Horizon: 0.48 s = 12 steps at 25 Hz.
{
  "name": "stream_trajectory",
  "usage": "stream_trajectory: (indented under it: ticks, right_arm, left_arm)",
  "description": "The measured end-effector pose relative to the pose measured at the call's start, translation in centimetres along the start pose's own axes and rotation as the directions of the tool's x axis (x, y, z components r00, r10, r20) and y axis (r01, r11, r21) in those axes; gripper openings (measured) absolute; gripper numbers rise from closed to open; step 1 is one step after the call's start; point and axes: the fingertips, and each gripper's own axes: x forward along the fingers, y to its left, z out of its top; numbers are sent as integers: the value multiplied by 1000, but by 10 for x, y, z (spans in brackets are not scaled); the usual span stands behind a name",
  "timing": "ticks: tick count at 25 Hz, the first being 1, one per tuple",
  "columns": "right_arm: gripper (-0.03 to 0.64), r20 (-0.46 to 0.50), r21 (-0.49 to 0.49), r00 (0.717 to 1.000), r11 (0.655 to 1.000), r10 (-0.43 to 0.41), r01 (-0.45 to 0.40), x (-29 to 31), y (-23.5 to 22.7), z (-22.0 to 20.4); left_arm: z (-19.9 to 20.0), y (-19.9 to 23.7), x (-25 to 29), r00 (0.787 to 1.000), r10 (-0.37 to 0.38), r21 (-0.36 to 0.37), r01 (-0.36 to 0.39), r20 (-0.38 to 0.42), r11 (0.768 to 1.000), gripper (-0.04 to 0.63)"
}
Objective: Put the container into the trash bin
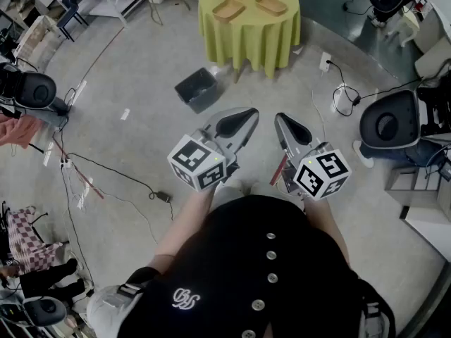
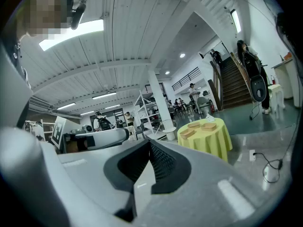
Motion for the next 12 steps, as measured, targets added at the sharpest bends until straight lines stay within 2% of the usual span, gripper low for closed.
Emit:
stream_trajectory:
  ticks: [5, 12]
  right_arm:
    - [3, -10, 27, 1000, 1000, 7, -6, 9, 5, -2]
    - [3, -16, 27, 1000, 1000, 12, -11, 16, 11, -6]
  left_arm:
    - [5, -2, 5, 999, -41, -46, 42, 6, 998, 14]
    - [1, 2, 3, 1000, -10, -27, 10, -2, 1000, 14]
